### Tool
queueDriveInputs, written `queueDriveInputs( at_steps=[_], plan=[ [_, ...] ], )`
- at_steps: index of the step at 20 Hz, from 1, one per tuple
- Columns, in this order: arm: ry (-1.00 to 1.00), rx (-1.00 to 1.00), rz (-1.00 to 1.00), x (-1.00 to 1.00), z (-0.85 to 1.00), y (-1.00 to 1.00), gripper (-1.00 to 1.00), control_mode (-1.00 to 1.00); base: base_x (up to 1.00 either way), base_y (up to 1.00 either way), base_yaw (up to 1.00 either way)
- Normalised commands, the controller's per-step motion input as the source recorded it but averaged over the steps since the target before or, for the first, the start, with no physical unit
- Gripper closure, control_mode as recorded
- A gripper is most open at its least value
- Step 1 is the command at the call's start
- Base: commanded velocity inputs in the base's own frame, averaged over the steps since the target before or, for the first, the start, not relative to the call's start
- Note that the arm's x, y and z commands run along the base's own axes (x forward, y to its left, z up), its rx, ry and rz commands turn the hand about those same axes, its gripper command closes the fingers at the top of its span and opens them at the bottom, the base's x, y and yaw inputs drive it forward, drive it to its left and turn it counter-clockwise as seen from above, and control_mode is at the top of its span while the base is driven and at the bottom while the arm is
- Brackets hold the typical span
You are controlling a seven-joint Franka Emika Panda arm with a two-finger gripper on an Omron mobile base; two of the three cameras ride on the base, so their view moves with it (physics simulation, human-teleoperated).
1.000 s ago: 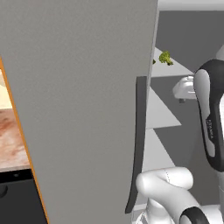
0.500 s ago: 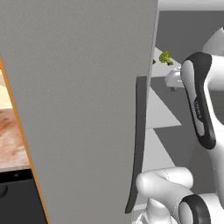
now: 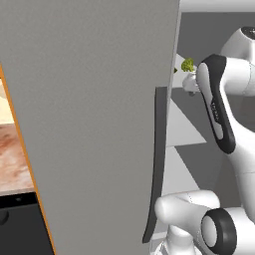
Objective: Take the tangerine, lemon wedge, and broccoli from the freezer and place them in the bowl on the counter.
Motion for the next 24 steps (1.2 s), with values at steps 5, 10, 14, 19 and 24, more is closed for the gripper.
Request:
queueDriveInputs(
  at_steps=[5,10,14,19,24],
  plan=[
    [-0.13,-0.05,-0.01,0.27,0.04,-0.1,-1.0,-1.0,0.0,0.0,0.0],
    [-0.15,-0.01,0.0,0.49,0.09,-0.13,-1.0,-1.0,0.0,0.0,0.0],
    [-0.07,0.0,0.0,0.6,0.09,-0.14,-1.0,-1.0,0.0,0.0,0.0],
    [0.0,-0.01,0.0,0.67,0.11,-0.23,-1.0,-1.0,0.0,0.0,0.0],
    [0.0,0.0,0.0,0.65,0.02,-0.3,-1.0,-1.0,0.0,0.0,0.0]
  ],
)
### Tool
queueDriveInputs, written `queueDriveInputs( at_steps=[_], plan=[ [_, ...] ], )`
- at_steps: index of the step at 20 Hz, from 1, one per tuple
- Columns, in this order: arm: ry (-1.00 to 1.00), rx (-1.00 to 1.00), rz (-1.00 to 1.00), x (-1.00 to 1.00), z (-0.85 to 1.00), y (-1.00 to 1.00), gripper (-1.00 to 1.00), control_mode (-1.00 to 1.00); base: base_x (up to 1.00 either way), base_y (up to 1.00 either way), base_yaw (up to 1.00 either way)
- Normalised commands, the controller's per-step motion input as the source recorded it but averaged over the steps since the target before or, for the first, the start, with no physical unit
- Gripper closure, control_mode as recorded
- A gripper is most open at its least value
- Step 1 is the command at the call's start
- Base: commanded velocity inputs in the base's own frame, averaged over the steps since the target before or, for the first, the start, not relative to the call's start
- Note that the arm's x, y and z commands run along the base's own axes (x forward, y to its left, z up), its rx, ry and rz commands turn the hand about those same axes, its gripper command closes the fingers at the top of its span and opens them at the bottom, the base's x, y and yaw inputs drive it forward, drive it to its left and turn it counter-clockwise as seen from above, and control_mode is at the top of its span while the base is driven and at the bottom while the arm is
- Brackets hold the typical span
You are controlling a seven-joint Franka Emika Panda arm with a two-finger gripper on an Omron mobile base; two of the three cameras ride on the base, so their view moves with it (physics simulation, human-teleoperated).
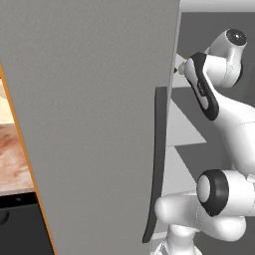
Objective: Take the tangerine, lemon wedge, and broccoli from the freezer and place them in the bowl on the counter.
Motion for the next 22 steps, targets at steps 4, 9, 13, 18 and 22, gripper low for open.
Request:
queueDriveInputs(
  at_steps=[4,9,13,18,22],
  plan=[
    [0.0,0.0,0.0,0.77,0.0,-0.02,-1.0,-1.0,0.0,0.0,0.0],
    [0.0,0.0,0.0,0.81,0.0,-0.08,-1.0,-1.0,0.0,0.0,0.0],
    [0.0,0.0,0.0,0.57,0.0,-0.27,-1.0,-1.0,0.0,0.0,0.0],
    [0.0,-0.01,0.0,0.51,0.0,-0.23,-1.0,-1.0,0.0,0.0,0.0],
    [0.04,0.0,0.0,0.17,-0.01,-0.17,-1.0,-1.0,0.0,0.0,0.0]
  ],
)
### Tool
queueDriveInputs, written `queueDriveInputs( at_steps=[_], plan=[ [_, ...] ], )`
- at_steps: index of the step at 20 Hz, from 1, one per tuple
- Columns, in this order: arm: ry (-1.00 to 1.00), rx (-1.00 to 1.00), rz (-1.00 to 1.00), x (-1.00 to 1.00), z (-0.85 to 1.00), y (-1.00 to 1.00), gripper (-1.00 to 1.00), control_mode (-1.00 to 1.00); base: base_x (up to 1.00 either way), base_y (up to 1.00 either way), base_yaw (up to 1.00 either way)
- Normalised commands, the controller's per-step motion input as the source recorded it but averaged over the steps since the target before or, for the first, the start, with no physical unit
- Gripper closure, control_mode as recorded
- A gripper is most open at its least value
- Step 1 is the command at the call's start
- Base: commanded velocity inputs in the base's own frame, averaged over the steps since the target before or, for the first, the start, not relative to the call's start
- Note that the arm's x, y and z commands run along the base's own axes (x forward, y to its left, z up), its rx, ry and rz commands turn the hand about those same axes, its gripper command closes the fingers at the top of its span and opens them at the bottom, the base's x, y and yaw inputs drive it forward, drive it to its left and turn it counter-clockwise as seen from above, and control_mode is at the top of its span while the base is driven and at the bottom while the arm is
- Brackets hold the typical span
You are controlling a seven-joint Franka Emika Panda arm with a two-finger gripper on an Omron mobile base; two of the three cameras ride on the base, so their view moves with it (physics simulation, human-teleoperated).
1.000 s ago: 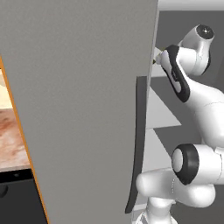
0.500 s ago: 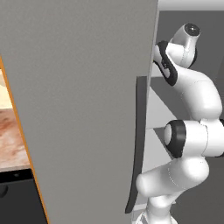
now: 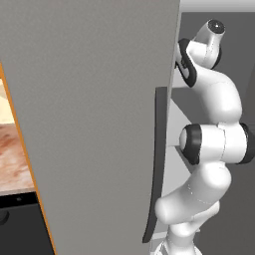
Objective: Take the tangerine, lemon wedge, and broccoli from the freezer and place them in the bowl on the counter.
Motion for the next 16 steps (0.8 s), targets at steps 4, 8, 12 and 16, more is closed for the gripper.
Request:
queueDriveInputs(
  at_steps=[4,8,12,16],
  plan=[
    [0.07,0.0,0.0,0.0,-0.13,-0.04,-1.0,-1.0,0.0,0.0,0.0],
    [0.06,0.0,0.0,0.0,-0.26,0.0,-1.0,-1.0,0.0,0.0,0.0],
    [0.01,0.0,0.0,0.0,-0.32,0.0,-1.0,-1.0,0.0,0.0,0.0],
    [-0.01,0.0,0.02,0.07,-0.42,0.0,-1.0,-1.0,0.0,0.0,0.0]
  ],
)
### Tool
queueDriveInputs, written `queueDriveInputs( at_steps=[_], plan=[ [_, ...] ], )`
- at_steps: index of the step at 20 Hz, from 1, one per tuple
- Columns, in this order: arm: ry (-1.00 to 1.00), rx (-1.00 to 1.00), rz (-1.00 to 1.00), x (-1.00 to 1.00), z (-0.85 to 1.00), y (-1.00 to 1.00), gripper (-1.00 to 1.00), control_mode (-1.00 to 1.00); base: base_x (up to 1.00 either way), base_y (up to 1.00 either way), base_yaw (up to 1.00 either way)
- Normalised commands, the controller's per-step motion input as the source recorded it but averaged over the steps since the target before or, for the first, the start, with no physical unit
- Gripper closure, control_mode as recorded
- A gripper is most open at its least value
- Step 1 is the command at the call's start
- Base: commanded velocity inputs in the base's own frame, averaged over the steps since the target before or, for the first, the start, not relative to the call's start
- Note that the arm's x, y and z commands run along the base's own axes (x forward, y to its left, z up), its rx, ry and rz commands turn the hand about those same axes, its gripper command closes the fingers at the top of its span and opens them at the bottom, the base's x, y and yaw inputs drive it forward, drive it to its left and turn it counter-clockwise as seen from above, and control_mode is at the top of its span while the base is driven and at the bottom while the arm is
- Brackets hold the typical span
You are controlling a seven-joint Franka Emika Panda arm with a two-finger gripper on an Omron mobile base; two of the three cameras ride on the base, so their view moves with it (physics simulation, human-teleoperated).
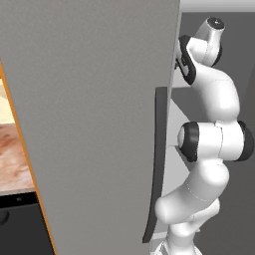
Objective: Take the tangerine, lemon wedge, and broccoli from the freezer and place them in the bowl on the counter.
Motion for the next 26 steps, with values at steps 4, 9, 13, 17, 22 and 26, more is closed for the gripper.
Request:
queueDriveInputs(
  at_steps=[4,9,13,17,22,26],
  plan=[
    [-0.04,0.0,0.06,0.17,-0.44,0.0,-1.0,-1.0,0.0,0.0,0.0],
    [-0.02,0.0,0.05,0.17,-0.39,0.0,1.0,-1.0,0.0,0.0,0.0],
    [-0.01,0.0,0.03,0.08,-0.28,0.0,1.0,-1.0,0.0,0.0,0.0],
    [-0.01,0.0,0.0,-0.01,-0.07,0.0,1.0,-1.0,0.0,0.0,0.0],
    [-0.04,0.0,0.0,-0.41,0.0,0.0,1.0,-1.0,0.0,0.0,0.0],
    [-0.03,-0.03,-0.01,-0.67,0.01,0.06,1.0,-1.0,0.0,0.0,0.0]
  ],
)
